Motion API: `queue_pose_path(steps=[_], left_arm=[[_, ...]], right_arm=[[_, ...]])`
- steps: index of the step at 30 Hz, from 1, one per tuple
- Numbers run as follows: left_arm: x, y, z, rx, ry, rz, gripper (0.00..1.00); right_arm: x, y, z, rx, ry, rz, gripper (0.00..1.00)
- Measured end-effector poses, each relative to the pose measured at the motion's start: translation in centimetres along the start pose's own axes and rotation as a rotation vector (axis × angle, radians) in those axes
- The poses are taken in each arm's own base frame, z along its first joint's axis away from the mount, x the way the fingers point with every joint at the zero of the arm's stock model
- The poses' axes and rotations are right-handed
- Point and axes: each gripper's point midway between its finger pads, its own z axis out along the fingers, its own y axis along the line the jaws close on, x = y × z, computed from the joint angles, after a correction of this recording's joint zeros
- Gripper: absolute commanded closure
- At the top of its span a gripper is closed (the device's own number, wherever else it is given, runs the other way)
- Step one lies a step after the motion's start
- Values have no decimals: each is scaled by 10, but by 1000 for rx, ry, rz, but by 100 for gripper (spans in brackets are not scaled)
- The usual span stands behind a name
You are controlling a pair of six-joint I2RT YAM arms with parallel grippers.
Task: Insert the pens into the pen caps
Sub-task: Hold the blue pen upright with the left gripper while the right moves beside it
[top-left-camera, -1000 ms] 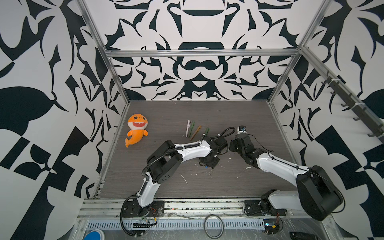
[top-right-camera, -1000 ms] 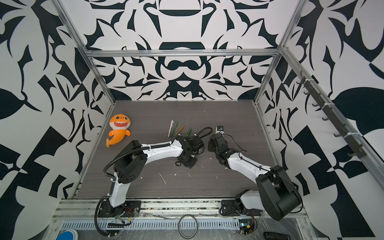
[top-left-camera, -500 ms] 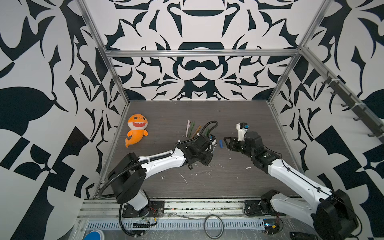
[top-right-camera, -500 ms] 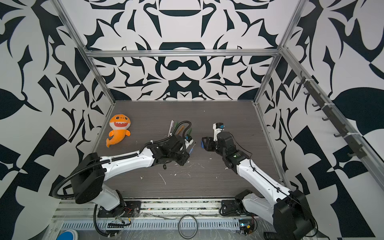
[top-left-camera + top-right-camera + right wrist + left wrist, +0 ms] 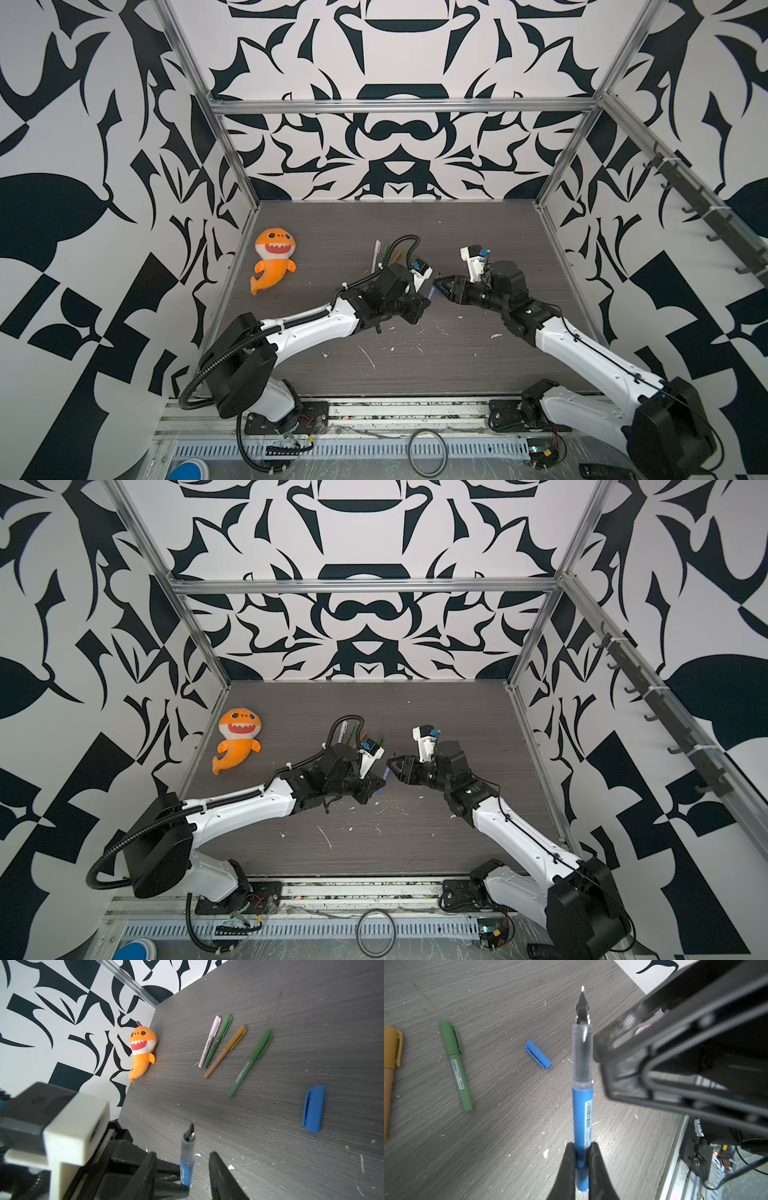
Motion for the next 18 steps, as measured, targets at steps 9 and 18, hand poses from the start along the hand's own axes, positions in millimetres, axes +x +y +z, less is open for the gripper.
queue_pose_path(steps=[9,18], left_arm=[[-2,-6,-2,29,-4,0,100],[-6,-9,-2,56,-19,-13,63]], right_arm=[[11,-1,16,-16,50,36,88],[11,4,16,-30,48,36,95]])
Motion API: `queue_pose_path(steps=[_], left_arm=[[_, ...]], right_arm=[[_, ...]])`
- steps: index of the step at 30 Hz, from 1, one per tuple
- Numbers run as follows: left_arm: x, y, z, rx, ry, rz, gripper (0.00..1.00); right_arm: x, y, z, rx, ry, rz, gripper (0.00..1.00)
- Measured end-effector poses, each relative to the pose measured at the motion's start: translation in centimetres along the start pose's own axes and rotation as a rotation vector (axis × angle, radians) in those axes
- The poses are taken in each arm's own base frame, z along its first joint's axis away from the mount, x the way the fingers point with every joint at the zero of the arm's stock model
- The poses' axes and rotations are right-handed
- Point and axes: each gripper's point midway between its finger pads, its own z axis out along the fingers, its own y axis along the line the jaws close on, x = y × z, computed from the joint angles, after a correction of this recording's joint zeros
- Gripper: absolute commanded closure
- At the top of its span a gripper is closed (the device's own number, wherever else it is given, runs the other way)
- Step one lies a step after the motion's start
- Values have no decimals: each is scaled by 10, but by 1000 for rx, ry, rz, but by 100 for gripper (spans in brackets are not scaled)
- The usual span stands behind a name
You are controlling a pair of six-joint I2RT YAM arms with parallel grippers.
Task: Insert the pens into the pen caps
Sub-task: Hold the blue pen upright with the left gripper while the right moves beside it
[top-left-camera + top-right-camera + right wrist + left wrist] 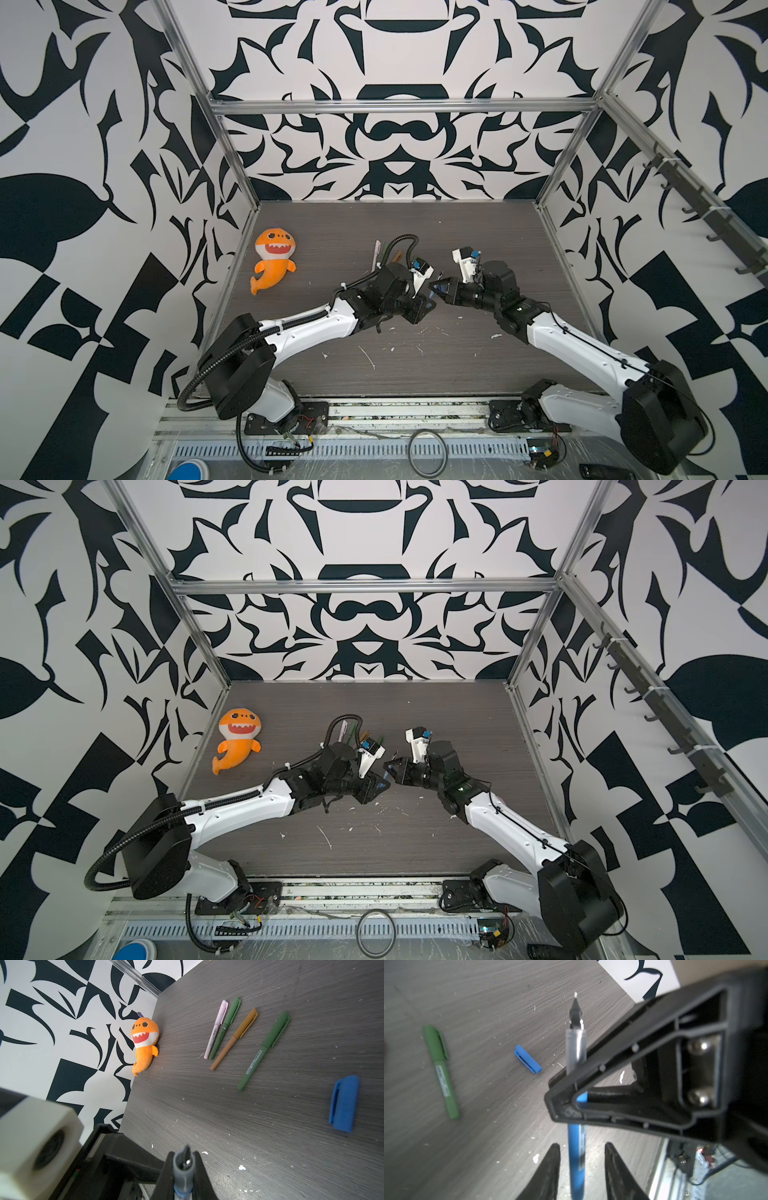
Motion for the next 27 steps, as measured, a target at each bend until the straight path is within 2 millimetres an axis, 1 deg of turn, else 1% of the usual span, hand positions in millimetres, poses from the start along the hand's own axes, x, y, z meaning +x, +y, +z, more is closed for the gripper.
queue_pose_path(steps=[7,9,11,16,18,27], left_arm=[[-7,1,-2,26,-23,-25,78],[-8,1,-2,30,-23,-30,80],[-7,1,-1,37,-21,-33,80],[-5,-4,1,66,-8,-33,73],[-3,-6,1,77,-2,-31,74],[-2,-4,2,84,6,-32,93]], right_arm=[[3,4,1,-11,9,-7,96],[3,5,1,-13,10,-7,96],[3,5,1,-15,9,-9,96],[2,7,-1,-18,1,-13,96],[1,8,-2,-20,-3,-15,96],[1,9,-2,-21,-4,-17,96]])
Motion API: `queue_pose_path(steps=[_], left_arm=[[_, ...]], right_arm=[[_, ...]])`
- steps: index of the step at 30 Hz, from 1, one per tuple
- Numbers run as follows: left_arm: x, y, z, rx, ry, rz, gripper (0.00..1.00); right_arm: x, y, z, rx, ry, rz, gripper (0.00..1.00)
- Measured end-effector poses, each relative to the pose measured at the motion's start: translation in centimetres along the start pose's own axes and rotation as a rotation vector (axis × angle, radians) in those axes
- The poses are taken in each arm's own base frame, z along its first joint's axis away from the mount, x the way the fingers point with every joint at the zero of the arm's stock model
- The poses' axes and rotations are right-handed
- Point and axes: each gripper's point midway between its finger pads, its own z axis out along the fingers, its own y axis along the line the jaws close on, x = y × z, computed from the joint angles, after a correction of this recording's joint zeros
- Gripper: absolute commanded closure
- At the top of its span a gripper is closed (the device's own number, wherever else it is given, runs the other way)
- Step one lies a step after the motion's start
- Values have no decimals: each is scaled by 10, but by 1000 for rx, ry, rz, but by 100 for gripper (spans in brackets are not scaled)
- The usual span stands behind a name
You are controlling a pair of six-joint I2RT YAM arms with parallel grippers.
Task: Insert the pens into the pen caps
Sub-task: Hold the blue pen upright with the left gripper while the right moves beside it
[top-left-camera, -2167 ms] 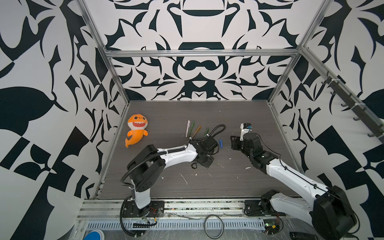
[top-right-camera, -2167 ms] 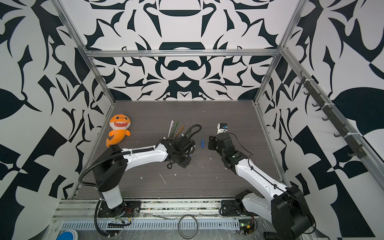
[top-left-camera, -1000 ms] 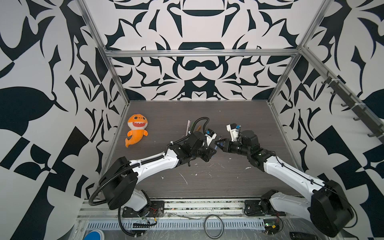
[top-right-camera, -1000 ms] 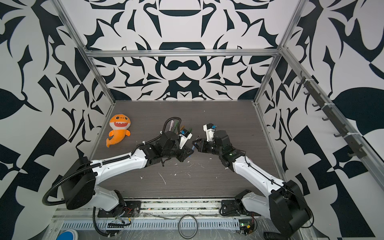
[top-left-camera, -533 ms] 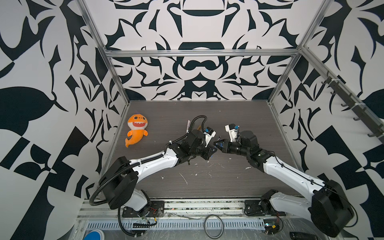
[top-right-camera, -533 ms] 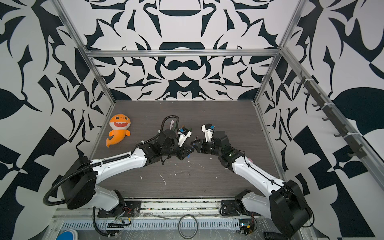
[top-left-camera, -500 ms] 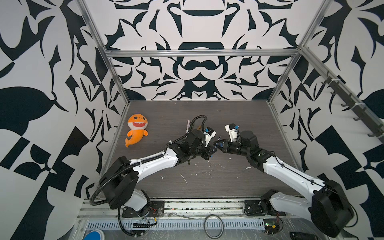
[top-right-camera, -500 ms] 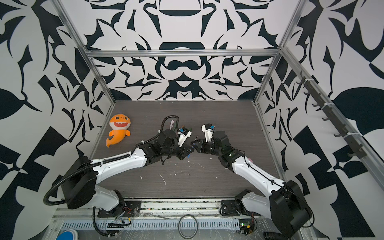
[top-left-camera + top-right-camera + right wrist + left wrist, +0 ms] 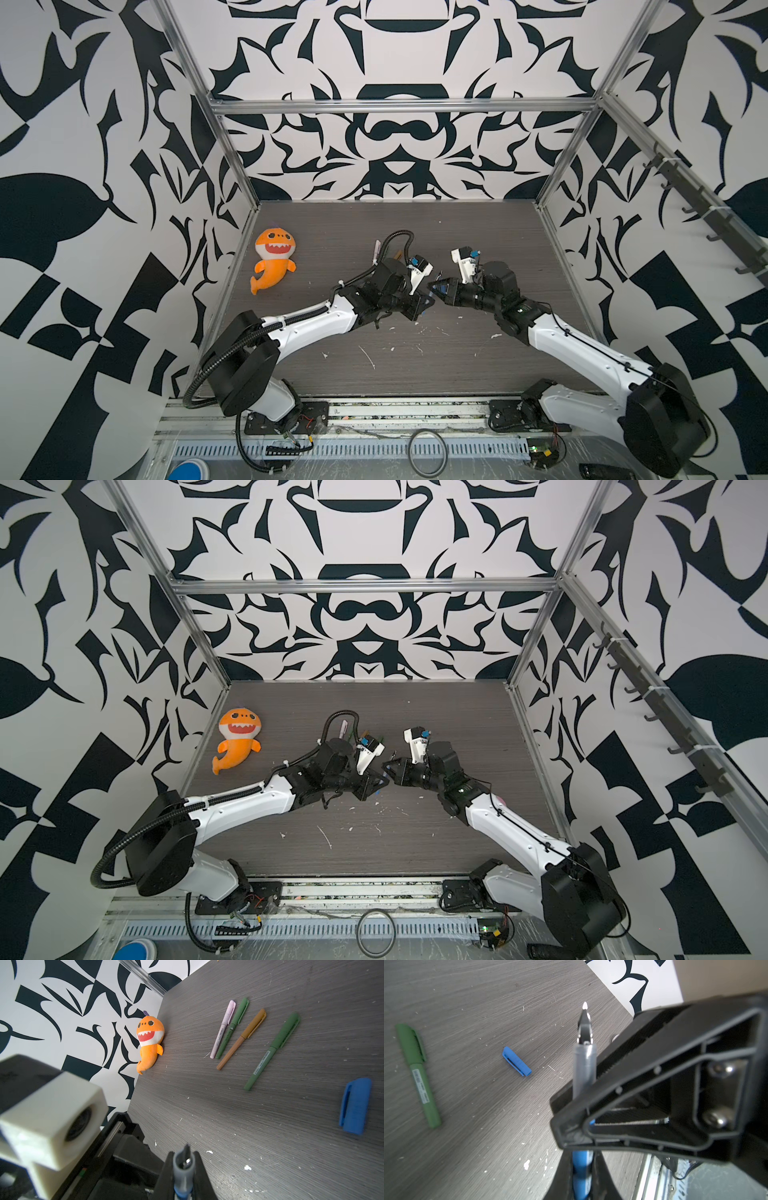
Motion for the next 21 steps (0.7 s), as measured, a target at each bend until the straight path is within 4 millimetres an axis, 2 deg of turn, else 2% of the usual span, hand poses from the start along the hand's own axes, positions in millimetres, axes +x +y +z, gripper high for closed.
queue_pose_path(steps=[1,4,6,11,17,19,21], left_arm=[[0,0,0,0,0,0,94],[0,0,0,-1,0,3,95],[3,2,1,-6,0,7,95],[17,16,1,-57,-9,8,95],[37,37,-12,-122,-48,4,95],[41,37,-16,-113,-76,12,95],[43,33,-23,-88,-118,28,95]], right_arm=[[0,0,0,0,0,0,93],[1,0,0,1,3,0,73],[0,1,0,2,3,-4,67],[-2,3,-11,37,-1,-17,66],[-24,19,-36,93,-55,-107,76],[-31,15,-40,132,-59,-125,78],[-36,3,-38,193,-38,-130,78]])
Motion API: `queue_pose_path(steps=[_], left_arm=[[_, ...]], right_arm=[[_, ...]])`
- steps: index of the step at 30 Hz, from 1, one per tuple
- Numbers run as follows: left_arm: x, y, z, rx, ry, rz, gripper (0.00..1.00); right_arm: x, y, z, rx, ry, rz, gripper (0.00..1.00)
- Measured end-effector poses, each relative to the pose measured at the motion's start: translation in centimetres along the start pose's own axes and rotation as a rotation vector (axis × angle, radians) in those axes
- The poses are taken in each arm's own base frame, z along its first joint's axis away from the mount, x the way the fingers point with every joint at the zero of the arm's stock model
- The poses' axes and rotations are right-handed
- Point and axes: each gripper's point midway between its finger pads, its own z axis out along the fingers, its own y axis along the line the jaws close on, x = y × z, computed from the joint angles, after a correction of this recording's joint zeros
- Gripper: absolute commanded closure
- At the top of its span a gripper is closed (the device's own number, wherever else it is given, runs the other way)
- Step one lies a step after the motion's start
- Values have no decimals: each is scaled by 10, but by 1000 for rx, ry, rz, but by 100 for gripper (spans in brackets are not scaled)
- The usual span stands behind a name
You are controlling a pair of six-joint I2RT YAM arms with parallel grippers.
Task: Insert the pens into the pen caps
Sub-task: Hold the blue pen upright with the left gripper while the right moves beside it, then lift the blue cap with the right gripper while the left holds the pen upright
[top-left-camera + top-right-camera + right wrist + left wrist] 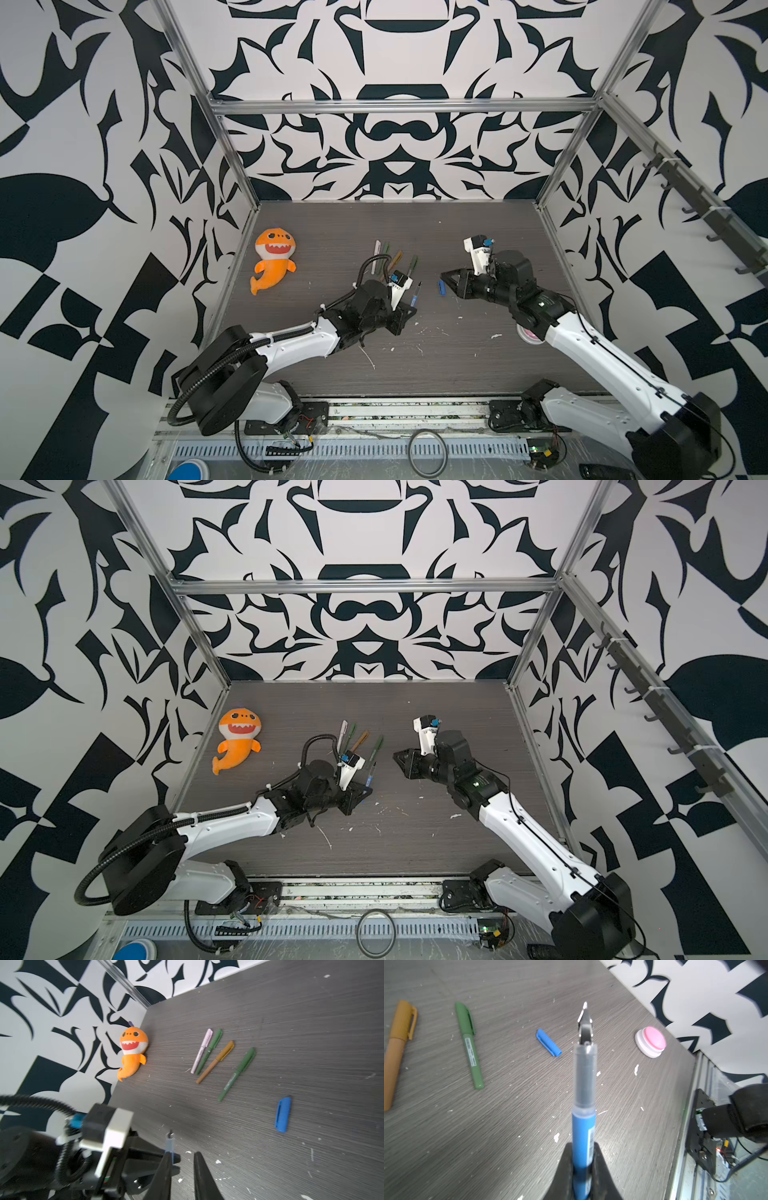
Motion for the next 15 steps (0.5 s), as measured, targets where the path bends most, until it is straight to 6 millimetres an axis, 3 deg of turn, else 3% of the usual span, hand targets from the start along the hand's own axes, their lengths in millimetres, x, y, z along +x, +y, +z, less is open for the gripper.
queue_pose_path(steps=[7,15], left_arm=[[3,-11,-17,81,-107,34,95],[-16,-26,-42,132,-227,64,95]], right_arm=[[12,-52,49,201,213,-21,70],[19,-108,94,355,387,-44,68]])
